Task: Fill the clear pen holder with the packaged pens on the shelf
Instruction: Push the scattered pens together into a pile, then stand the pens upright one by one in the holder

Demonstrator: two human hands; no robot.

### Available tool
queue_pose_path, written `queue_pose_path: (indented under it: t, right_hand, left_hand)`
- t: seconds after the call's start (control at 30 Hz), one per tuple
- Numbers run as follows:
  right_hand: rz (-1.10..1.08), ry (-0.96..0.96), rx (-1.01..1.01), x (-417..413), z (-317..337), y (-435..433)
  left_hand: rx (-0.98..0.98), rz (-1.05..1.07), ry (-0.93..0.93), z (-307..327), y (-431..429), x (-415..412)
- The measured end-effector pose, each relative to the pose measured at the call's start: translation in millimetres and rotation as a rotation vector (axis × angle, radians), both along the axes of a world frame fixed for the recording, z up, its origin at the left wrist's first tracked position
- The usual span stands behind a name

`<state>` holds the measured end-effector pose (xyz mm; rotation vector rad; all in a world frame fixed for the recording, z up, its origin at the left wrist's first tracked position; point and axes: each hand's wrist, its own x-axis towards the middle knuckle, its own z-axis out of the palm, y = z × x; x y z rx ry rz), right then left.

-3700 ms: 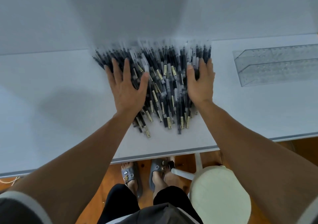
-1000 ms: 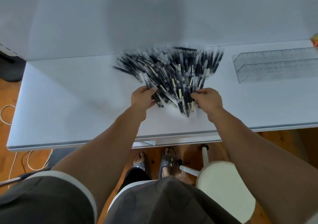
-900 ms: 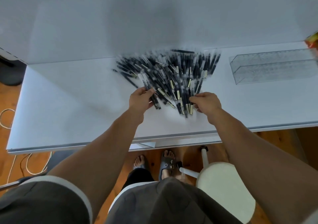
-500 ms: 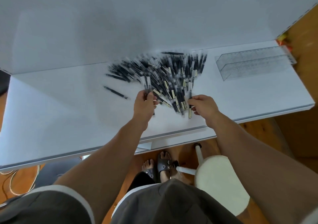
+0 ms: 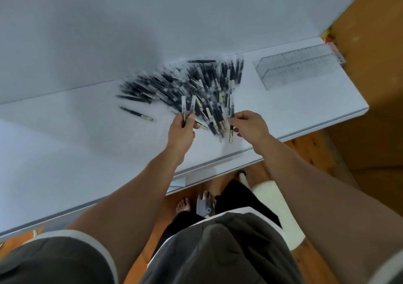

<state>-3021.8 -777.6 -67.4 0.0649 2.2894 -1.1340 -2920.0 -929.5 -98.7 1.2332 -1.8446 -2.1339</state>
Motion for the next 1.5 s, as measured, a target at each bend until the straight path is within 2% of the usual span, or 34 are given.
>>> queue_pose_path:
  t: [0.37,0.63,0.9,1.13,1.23,1.37,1.5]
  right_hand:
    - [-0.179,0.078,-0.064,-25,39,64]
    - [-0.226,0.159,-0.118,-70,49,96]
    - [-0.037,0.177,-0.164,-140,48,91]
    - [0.414,0.289,-0.209,-220,2,109]
    - [0.515,0.310,-0.286,-246,-15,125]
    - [0.588,0.317,-0.415,-263,-35,129]
    - [0.592,0.463,-0.576,-276,-44,128]
  left_hand:
    - [-0.012,-0.227,0.045,14,45,-22]
    - [-0.007,-0.306,0.139,31,78,-73]
    - [-0.004,-0.143,0.193,35,107,-123]
    - [-0.036,0.305,0.415,-2,156,-215]
    - [-0.093,0.447,0.471,-17,167,-235]
    - [-0.248,0.469,0.586,-45,161,-249]
    - [-0.390,0.476,0.705,-68,145,-263]
